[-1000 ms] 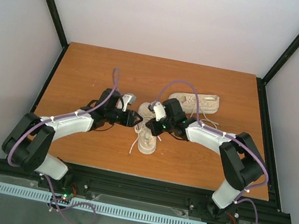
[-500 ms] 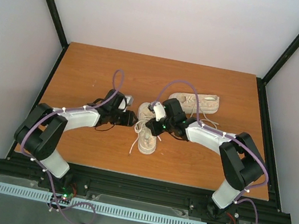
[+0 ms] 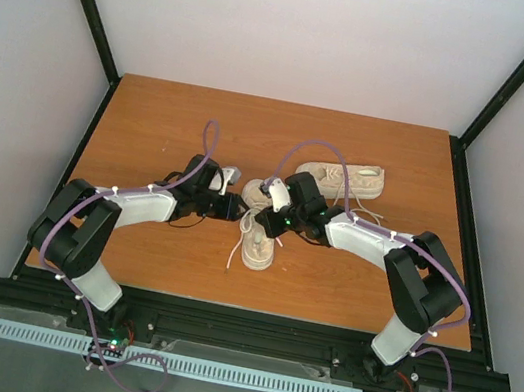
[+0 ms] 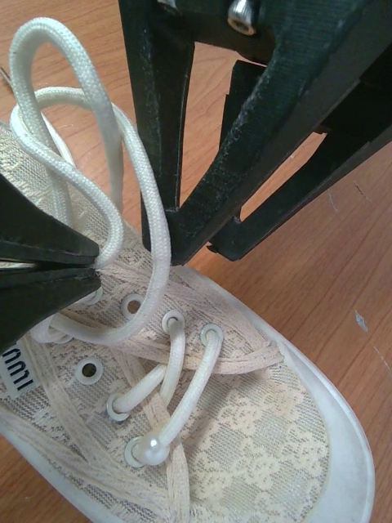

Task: Tie the shoes
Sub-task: Cross the shoelace with the shoelace.

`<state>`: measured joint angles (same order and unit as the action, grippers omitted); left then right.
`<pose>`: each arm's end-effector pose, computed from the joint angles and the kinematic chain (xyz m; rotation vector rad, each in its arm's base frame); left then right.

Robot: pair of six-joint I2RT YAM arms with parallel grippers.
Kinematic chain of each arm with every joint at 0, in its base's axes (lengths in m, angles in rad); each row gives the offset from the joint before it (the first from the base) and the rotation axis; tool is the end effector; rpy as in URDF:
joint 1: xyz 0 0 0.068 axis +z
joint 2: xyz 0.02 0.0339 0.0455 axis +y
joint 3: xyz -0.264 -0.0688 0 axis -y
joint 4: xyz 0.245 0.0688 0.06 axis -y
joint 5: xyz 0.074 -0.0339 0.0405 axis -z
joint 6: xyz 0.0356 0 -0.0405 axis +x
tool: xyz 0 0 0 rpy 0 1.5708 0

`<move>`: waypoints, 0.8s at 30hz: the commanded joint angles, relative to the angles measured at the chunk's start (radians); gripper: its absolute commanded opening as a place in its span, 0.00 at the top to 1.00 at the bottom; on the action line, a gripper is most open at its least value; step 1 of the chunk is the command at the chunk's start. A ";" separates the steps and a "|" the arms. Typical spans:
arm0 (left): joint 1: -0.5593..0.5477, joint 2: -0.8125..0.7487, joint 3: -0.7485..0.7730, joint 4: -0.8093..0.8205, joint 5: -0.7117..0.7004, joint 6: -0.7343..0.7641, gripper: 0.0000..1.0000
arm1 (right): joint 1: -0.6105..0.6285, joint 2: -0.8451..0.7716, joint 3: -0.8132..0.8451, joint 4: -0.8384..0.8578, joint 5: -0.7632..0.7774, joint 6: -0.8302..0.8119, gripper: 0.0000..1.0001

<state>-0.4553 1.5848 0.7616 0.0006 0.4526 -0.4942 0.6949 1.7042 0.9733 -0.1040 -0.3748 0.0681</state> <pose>0.2683 -0.1487 0.1609 0.1778 2.5111 -0.9633 0.2601 0.2338 0.1769 -0.9367 2.3024 0.7921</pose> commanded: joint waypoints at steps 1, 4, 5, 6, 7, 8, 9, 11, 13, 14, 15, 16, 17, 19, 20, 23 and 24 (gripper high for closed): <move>0.009 0.014 0.001 0.063 0.055 0.013 0.57 | 0.008 -0.011 -0.007 0.017 0.004 -0.004 0.97; 0.009 0.013 -0.005 0.075 0.050 0.005 0.57 | 0.008 -0.010 -0.008 0.017 0.004 -0.004 0.97; 0.009 0.013 -0.008 0.083 0.050 -0.002 0.57 | 0.008 -0.010 -0.008 0.017 0.004 -0.004 0.97; 0.009 0.013 -0.012 0.093 0.055 -0.007 0.57 | 0.008 -0.009 -0.008 0.016 0.004 -0.004 0.97; 0.009 0.013 -0.014 0.103 0.061 -0.012 0.57 | 0.008 -0.009 -0.007 0.015 0.003 -0.003 0.97; 0.009 0.015 -0.016 0.111 0.066 -0.017 0.57 | 0.008 -0.009 -0.007 0.016 0.002 -0.004 0.97; 0.009 0.018 -0.017 0.117 0.073 -0.020 0.57 | 0.008 -0.009 -0.007 0.016 0.002 -0.004 0.97; 0.009 0.022 -0.018 0.122 0.078 -0.024 0.57 | 0.008 -0.009 -0.008 0.016 0.001 -0.004 0.97; 0.009 0.027 -0.018 0.128 0.083 -0.029 0.57 | 0.008 -0.009 -0.008 0.016 0.001 -0.005 0.97; 0.009 0.028 -0.019 0.133 0.089 -0.035 0.57 | 0.008 -0.009 -0.007 0.016 0.001 -0.005 0.97; 0.009 0.029 -0.021 0.138 0.091 -0.039 0.57 | 0.008 -0.009 -0.008 0.016 0.001 -0.005 0.97; 0.009 0.027 -0.023 0.145 0.093 -0.044 0.57 | 0.008 -0.010 -0.008 0.016 0.001 -0.005 0.97; 0.009 0.027 -0.024 0.150 0.096 -0.047 0.57 | 0.008 -0.009 -0.008 0.014 0.001 -0.005 0.97; 0.008 0.027 -0.024 0.157 0.102 -0.050 0.56 | 0.008 -0.010 -0.007 0.016 0.001 -0.005 0.97; 0.009 0.029 -0.024 0.161 0.107 -0.051 0.56 | 0.008 -0.009 -0.007 0.017 0.001 -0.005 0.97; 0.009 0.039 -0.025 0.172 0.127 -0.057 0.56 | 0.008 -0.012 -0.008 0.016 0.000 -0.005 0.97; 0.009 0.043 -0.026 0.176 0.134 -0.059 0.56 | 0.008 -0.012 -0.007 0.015 0.001 -0.005 0.97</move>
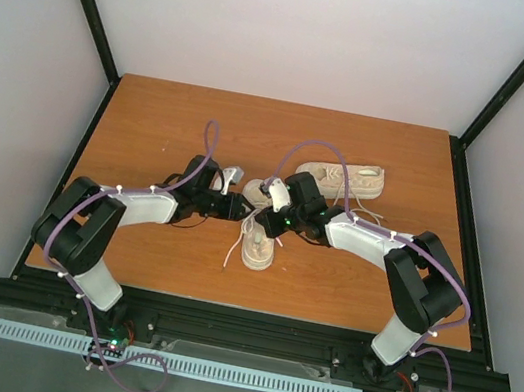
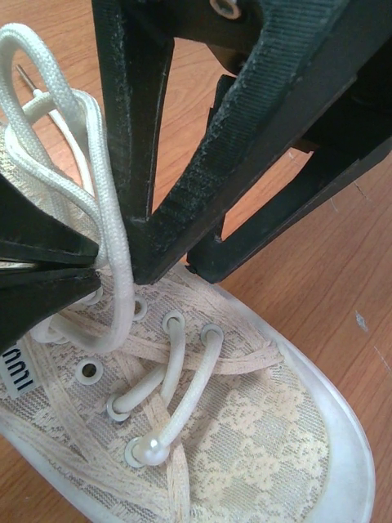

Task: Tie the shoes
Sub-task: Cross the shoelace with the shoelace.

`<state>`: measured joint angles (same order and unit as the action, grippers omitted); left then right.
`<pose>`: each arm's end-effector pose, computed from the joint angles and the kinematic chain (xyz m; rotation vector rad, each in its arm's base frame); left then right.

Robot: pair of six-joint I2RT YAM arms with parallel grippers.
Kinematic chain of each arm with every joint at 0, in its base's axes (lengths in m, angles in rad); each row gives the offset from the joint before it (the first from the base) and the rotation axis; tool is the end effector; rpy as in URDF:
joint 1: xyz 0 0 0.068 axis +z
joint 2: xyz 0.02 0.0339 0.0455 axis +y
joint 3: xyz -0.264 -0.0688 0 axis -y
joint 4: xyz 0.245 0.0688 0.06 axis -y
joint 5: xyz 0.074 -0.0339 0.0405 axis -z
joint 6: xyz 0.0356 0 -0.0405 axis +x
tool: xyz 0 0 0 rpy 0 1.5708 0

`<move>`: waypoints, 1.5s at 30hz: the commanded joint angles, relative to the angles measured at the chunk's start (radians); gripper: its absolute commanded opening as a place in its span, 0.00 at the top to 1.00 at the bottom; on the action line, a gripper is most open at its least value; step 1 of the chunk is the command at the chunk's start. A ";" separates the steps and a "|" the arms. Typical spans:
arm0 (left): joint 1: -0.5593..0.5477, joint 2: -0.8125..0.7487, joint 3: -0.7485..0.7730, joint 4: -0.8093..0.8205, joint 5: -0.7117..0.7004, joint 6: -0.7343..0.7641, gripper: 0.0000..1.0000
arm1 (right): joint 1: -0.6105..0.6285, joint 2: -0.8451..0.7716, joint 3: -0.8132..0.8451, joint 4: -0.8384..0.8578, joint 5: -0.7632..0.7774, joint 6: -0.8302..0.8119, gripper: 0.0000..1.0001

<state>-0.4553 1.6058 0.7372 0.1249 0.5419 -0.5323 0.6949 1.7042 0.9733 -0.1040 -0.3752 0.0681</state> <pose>0.2705 -0.1529 0.1583 0.2028 2.4437 -1.1017 0.2601 0.2338 0.1769 -0.9368 2.3023 0.7926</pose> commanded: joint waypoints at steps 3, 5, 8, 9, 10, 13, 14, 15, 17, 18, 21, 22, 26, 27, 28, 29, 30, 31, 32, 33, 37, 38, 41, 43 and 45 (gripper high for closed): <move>0.009 0.031 -0.004 0.061 0.062 -0.026 0.56 | 0.008 -0.012 -0.007 0.016 0.002 -0.004 0.97; 0.009 0.036 -0.002 0.064 0.068 -0.028 0.56 | 0.008 -0.013 -0.008 0.017 0.002 -0.004 0.97; 0.009 0.038 -0.005 0.071 0.086 -0.035 0.56 | 0.008 -0.016 -0.009 0.016 0.004 -0.004 0.97; 0.009 0.038 -0.008 0.077 0.096 -0.039 0.56 | 0.008 -0.017 -0.009 0.016 0.005 -0.004 0.97; 0.009 0.038 -0.012 0.086 0.104 -0.044 0.56 | 0.008 -0.017 -0.009 0.017 0.006 -0.004 0.97; 0.009 0.038 -0.018 0.090 0.120 -0.053 0.55 | 0.008 -0.018 -0.009 0.018 0.007 -0.002 0.97; 0.009 0.040 -0.019 0.093 0.126 -0.056 0.54 | 0.008 -0.018 -0.008 0.019 0.008 -0.001 0.97; 0.009 0.039 -0.021 0.097 0.132 -0.060 0.54 | 0.008 -0.018 -0.008 0.020 0.007 -0.002 0.97; 0.009 0.040 -0.025 0.106 0.144 -0.067 0.53 | 0.008 -0.019 -0.009 0.019 0.008 -0.001 0.97; 0.009 0.039 -0.024 0.107 0.147 -0.069 0.53 | 0.008 -0.020 -0.009 0.019 0.007 -0.001 0.97; 0.009 0.043 -0.026 0.108 0.159 -0.071 0.53 | 0.007 -0.020 -0.010 0.018 0.008 0.000 0.97; 0.009 0.046 -0.027 0.111 0.166 -0.074 0.53 | 0.007 -0.022 -0.010 0.019 0.007 -0.001 0.97; 0.009 0.054 -0.036 0.131 0.198 -0.088 0.56 | 0.008 -0.025 -0.011 0.020 0.009 0.000 0.97; 0.009 0.056 -0.036 0.131 0.202 -0.089 0.57 | 0.008 -0.025 -0.010 0.019 0.009 -0.001 0.97; 0.009 0.058 -0.036 0.130 0.205 -0.089 0.58 | 0.008 -0.025 -0.011 0.019 0.009 0.001 0.97; 0.009 0.062 -0.035 0.127 0.208 -0.087 0.59 | 0.008 -0.027 -0.011 0.021 0.009 0.001 0.97; 0.009 0.066 -0.033 0.127 0.214 -0.088 0.61 | 0.008 -0.027 -0.010 0.021 0.009 0.002 0.97; 0.009 0.070 -0.032 0.130 0.223 -0.091 0.63 | 0.007 -0.027 -0.010 0.021 0.009 0.001 0.97; 0.009 0.075 -0.032 0.136 0.229 -0.094 0.64 | 0.008 -0.028 -0.010 0.021 0.009 0.001 0.97; 0.009 0.078 -0.031 0.141 0.237 -0.097 0.67 | 0.008 -0.028 -0.012 0.021 0.010 0.001 0.97; 0.009 0.083 -0.030 0.140 0.252 -0.098 0.75 | 0.008 -0.029 -0.012 0.022 0.016 0.002 0.97; 0.007 0.085 -0.028 0.136 0.252 -0.098 0.78 | 0.008 -0.029 -0.012 0.023 0.016 0.002 0.97; 0.009 0.091 -0.026 0.125 0.255 -0.098 0.80 | 0.008 -0.029 -0.012 0.025 0.017 0.005 0.97; 0.009 0.096 -0.026 0.129 0.263 -0.101 0.85 | 0.008 -0.029 -0.012 0.026 0.019 0.007 0.97; 0.009 0.097 -0.026 0.130 0.270 -0.104 0.90 | 0.008 -0.030 -0.013 0.028 0.024 0.008 0.97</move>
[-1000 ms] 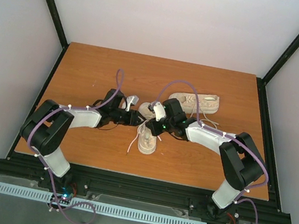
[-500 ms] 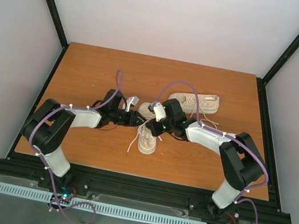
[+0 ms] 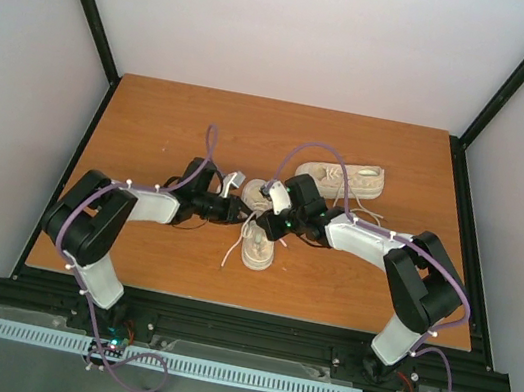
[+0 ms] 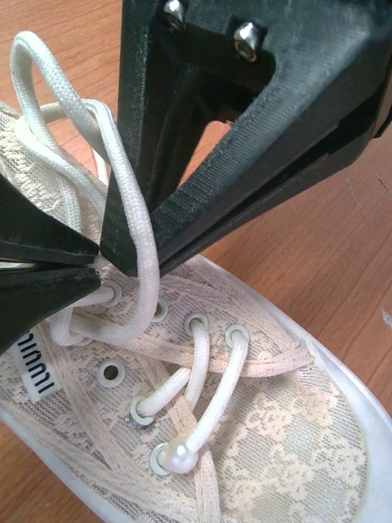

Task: Tie the shoes
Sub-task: Cross the shoelace with the shoelace.

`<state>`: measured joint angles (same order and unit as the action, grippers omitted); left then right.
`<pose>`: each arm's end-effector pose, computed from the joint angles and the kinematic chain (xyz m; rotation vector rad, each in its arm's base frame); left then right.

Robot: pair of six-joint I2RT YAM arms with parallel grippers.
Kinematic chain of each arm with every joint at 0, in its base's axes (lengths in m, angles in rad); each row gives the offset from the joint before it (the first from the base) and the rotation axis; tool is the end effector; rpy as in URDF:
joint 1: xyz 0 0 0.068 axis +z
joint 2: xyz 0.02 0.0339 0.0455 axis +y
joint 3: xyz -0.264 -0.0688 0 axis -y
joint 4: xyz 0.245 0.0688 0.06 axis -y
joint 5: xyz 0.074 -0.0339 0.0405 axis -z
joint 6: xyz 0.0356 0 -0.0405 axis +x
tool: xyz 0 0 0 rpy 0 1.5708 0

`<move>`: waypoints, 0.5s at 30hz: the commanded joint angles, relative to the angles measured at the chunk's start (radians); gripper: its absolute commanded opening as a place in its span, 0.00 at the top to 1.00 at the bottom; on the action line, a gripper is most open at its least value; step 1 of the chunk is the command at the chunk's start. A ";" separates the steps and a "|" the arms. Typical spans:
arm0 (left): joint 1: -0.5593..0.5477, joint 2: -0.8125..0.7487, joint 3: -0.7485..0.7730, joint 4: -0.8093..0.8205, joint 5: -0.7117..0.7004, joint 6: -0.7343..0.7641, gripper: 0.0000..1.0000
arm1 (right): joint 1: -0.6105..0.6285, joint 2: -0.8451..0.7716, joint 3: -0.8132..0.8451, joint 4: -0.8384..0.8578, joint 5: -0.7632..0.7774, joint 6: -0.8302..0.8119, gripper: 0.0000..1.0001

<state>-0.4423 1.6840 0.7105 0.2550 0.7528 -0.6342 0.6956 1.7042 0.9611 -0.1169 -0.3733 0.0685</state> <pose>0.2720 -0.1557 0.1412 0.2005 2.4519 -1.3852 0.2573 0.2317 0.1724 -0.9397 2.3288 0.7856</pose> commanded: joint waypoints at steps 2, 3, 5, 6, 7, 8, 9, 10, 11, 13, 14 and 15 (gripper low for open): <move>-0.004 0.013 0.001 -0.003 0.058 -0.002 0.97 | 0.007 -0.032 -0.004 0.044 0.026 0.009 0.97; -0.004 0.008 -0.001 -0.004 0.057 -0.002 0.99 | 0.007 -0.034 -0.005 0.045 0.028 0.011 0.97; -0.004 -0.006 -0.001 -0.009 0.045 -0.005 0.99 | 0.007 -0.039 -0.007 0.047 0.033 0.014 0.97; -0.005 -0.014 -0.004 -0.011 0.035 -0.006 0.99 | 0.007 -0.043 -0.008 0.047 0.037 0.016 0.97; -0.004 -0.021 -0.007 -0.011 0.024 -0.009 0.99 | 0.007 -0.049 -0.008 0.046 0.042 0.017 0.97; -0.004 -0.027 -0.009 -0.011 0.014 -0.015 0.99 | 0.007 -0.054 -0.008 0.043 0.049 0.018 0.97; -0.004 -0.031 -0.011 -0.011 0.006 -0.017 0.99 | 0.006 -0.060 -0.009 0.039 0.055 0.019 0.96; -0.004 -0.033 -0.013 -0.010 0.002 -0.020 0.99 | 0.005 -0.067 -0.010 0.035 0.062 0.019 0.92; -0.004 -0.034 -0.013 -0.009 0.000 -0.023 0.99 | 0.005 -0.077 -0.010 0.029 0.070 0.018 0.88; -0.004 -0.036 -0.016 -0.006 -0.006 -0.029 0.99 | 0.004 -0.101 -0.015 0.018 0.090 0.016 0.81; -0.004 -0.041 -0.017 -0.005 -0.008 -0.031 0.99 | 0.004 -0.116 -0.019 0.014 0.101 0.016 0.77; -0.004 -0.045 -0.018 -0.005 -0.013 -0.033 0.99 | 0.004 -0.137 -0.024 0.010 0.111 0.017 0.73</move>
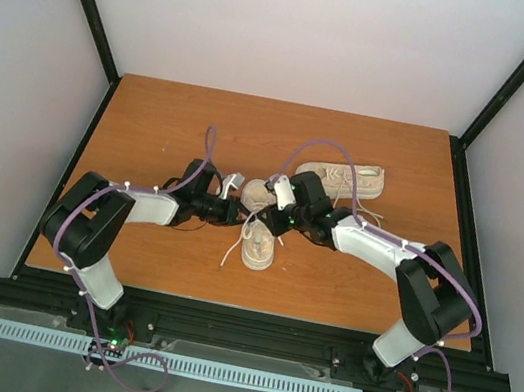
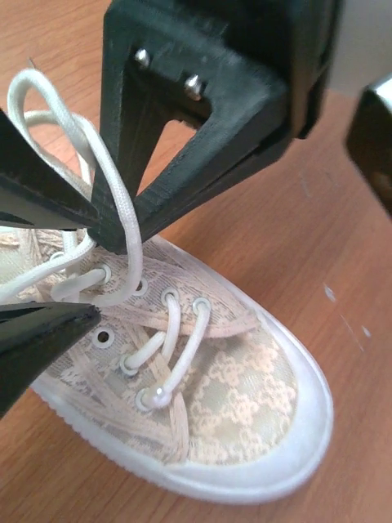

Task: Tie the shoes
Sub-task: Cross the shoelace with the shoelace, then tie the shoelace on the shoe.

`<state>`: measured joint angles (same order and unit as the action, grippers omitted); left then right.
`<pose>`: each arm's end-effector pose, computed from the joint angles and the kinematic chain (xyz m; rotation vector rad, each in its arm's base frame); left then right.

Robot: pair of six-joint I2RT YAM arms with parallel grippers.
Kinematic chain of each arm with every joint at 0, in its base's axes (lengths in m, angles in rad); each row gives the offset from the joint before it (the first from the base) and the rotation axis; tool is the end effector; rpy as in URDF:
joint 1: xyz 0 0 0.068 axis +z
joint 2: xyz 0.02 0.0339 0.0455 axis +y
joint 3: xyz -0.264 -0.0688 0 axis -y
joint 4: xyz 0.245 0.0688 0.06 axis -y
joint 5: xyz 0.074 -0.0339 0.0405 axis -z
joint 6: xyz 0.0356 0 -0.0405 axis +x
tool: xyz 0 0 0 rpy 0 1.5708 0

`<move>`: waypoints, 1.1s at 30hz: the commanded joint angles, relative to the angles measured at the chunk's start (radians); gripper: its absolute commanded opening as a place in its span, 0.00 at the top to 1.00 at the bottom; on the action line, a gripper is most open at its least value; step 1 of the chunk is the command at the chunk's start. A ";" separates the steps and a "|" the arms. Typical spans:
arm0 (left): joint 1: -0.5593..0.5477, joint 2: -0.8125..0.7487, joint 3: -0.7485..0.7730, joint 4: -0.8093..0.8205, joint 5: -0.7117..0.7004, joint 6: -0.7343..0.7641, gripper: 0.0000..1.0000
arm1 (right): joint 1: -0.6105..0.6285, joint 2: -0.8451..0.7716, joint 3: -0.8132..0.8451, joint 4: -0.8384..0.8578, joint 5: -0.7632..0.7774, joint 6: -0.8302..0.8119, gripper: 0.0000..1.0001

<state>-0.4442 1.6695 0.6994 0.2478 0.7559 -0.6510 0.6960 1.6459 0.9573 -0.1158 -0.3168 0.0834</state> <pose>0.2685 -0.1548 0.1420 0.1827 2.4634 -1.3960 0.2553 0.2277 0.1897 -0.8886 2.2868 0.7367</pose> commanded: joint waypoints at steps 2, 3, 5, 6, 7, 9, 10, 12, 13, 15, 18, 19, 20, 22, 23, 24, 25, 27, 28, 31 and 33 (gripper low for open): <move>-0.002 -0.043 -0.010 0.001 -0.023 -0.019 0.99 | 0.005 -0.108 -0.031 0.004 0.060 0.010 0.63; -0.002 -0.047 -0.011 0.001 -0.026 -0.019 0.99 | 0.007 -0.122 -0.033 0.003 0.063 0.017 0.59; -0.002 -0.055 -0.013 0.001 -0.029 -0.023 0.99 | 0.044 -0.144 -0.036 -0.009 0.116 0.026 0.50; -0.002 -0.054 -0.012 0.001 -0.030 -0.024 0.99 | 0.072 -0.151 -0.037 -0.016 0.157 0.028 0.46; -0.002 -0.056 -0.013 0.000 -0.030 -0.023 0.99 | 0.102 -0.156 -0.037 -0.024 0.198 0.035 0.43; -0.002 -0.057 -0.016 -0.001 -0.032 -0.025 0.99 | 0.149 -0.156 -0.037 -0.037 0.275 0.056 0.41; -0.002 -0.059 -0.015 -0.001 -0.033 -0.025 0.99 | 0.171 -0.152 -0.038 -0.042 0.310 0.063 0.41; -0.002 -0.057 -0.017 0.000 -0.033 -0.026 0.99 | 0.215 -0.130 -0.037 -0.047 0.375 0.069 0.41; -0.003 -0.057 -0.017 0.001 -0.032 -0.027 0.99 | 0.232 -0.118 -0.035 -0.051 0.397 0.073 0.42; -0.002 -0.056 -0.015 0.001 -0.032 -0.027 0.99 | 0.260 -0.092 -0.026 -0.059 0.435 0.074 0.45; -0.002 -0.055 -0.015 0.000 -0.031 -0.025 0.99 | 0.287 -0.066 -0.013 -0.066 0.477 0.065 0.50; -0.002 -0.054 -0.015 -0.001 -0.031 -0.025 0.99 | 0.293 -0.062 -0.011 -0.067 0.482 0.062 0.52; -0.002 -0.055 -0.015 -0.001 -0.030 -0.025 0.99 | 0.299 -0.060 -0.006 -0.068 0.489 0.060 0.53; -0.002 -0.055 -0.014 -0.001 -0.030 -0.025 0.99 | 0.312 -0.054 0.001 -0.073 0.512 0.051 0.57; -0.002 -0.055 -0.014 -0.001 -0.029 -0.025 0.99 | 0.319 -0.049 0.007 -0.077 0.521 0.047 0.58; -0.002 -0.055 -0.014 -0.001 -0.030 -0.025 0.99 | 0.326 -0.044 0.012 -0.082 0.527 0.042 0.58; -0.002 -0.056 -0.014 -0.002 -0.030 -0.024 0.99 | 0.333 -0.040 0.016 -0.082 0.530 0.040 0.58; -0.002 -0.056 -0.015 -0.002 -0.030 -0.023 0.99 | 0.343 -0.033 0.021 -0.082 0.538 0.035 0.58; -0.002 -0.058 -0.014 -0.003 -0.030 -0.024 0.99 | 0.349 -0.029 0.024 -0.083 0.543 0.034 0.57; -0.003 -0.061 -0.015 -0.008 -0.031 -0.022 0.99 | 0.365 -0.017 0.038 -0.088 0.558 0.031 0.54; -0.002 -0.062 -0.015 -0.010 -0.030 -0.021 0.99 | 0.371 -0.006 0.045 -0.089 0.563 0.030 0.54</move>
<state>-0.4442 1.6333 0.6815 0.2386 0.7254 -0.6697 1.0454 1.6131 0.9684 -0.1997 0.2028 0.1246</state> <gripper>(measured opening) 0.024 0.457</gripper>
